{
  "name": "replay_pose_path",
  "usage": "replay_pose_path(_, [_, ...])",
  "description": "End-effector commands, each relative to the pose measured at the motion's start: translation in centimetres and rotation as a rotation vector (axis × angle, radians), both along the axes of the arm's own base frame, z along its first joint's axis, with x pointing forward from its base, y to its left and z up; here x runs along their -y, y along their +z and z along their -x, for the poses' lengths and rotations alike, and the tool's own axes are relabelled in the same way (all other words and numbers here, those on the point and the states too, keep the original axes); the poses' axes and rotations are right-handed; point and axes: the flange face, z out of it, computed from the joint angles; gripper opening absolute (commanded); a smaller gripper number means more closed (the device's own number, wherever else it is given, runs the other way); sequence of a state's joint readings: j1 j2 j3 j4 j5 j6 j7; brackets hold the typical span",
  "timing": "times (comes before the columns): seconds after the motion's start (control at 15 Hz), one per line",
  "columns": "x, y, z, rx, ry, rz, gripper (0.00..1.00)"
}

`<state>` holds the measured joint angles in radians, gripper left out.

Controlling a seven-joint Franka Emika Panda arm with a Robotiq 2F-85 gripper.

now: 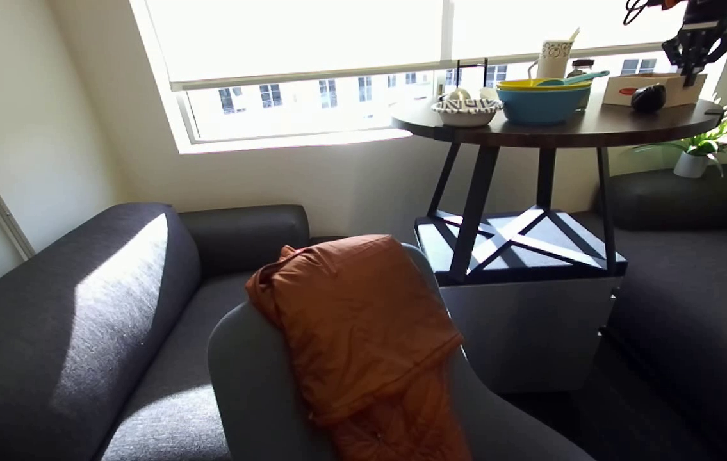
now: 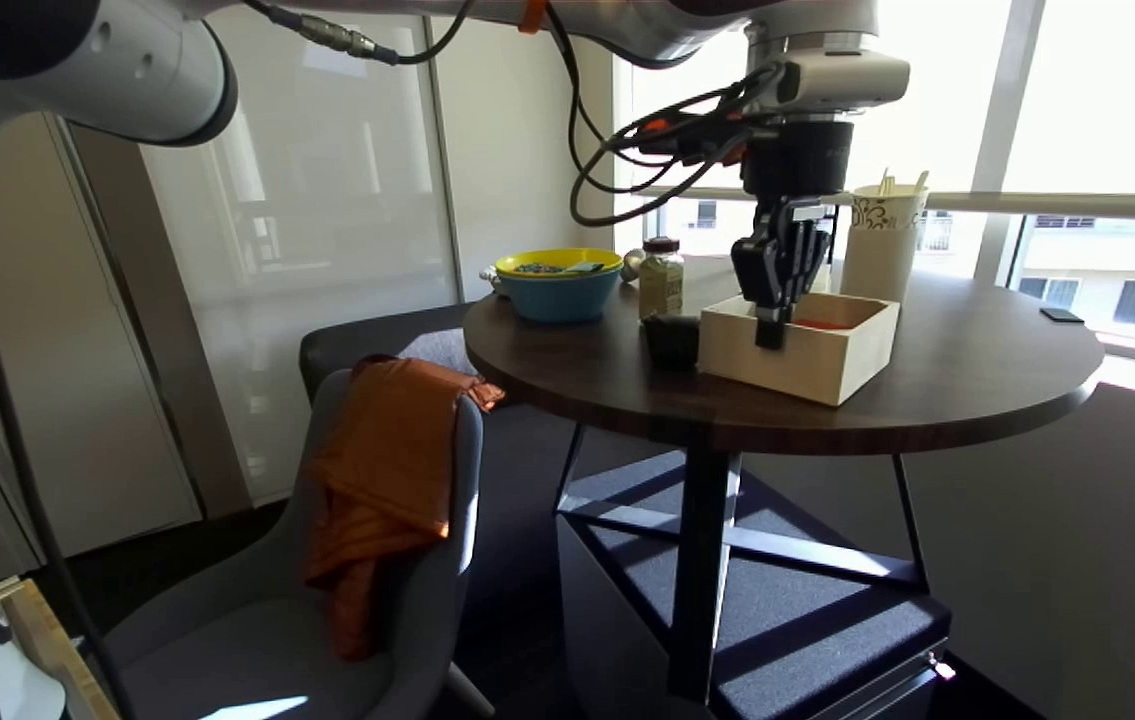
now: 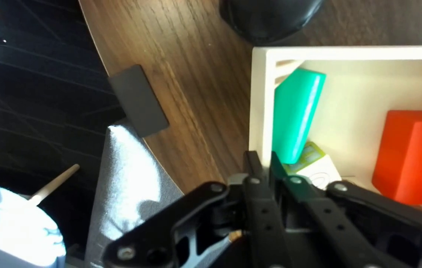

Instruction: Pour the contents in the box on the table

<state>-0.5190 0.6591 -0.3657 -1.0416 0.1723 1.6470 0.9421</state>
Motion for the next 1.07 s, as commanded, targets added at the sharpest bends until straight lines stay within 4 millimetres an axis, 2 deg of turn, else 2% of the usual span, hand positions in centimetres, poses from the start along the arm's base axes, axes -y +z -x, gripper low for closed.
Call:
replay_pose_path(0.0, [0.4, 0.6, -0.3, -0.01, -0.028, 0.002, 0.02])
replay_pose_path(0.2, [0.2, 1.8, 0.1, 0.012, -0.05, -0.007, 0.02])
replay_pose_path(0.53, [-0.1, 8.1, 0.0, 0.113, 0.011, 0.162, 0.02])
replay_pose_path(0.67, [-1.6, 10.9, -0.7, 0.13, 0.056, 0.274, 0.02])
replay_pose_path(0.8, [-3.4, 12.8, -2.0, 0.128, 0.097, 0.382, 0.02])
replay_pose_path(1.0, [-7.2, 14.0, -5.1, 0.09, 0.197, 0.528, 0.02])
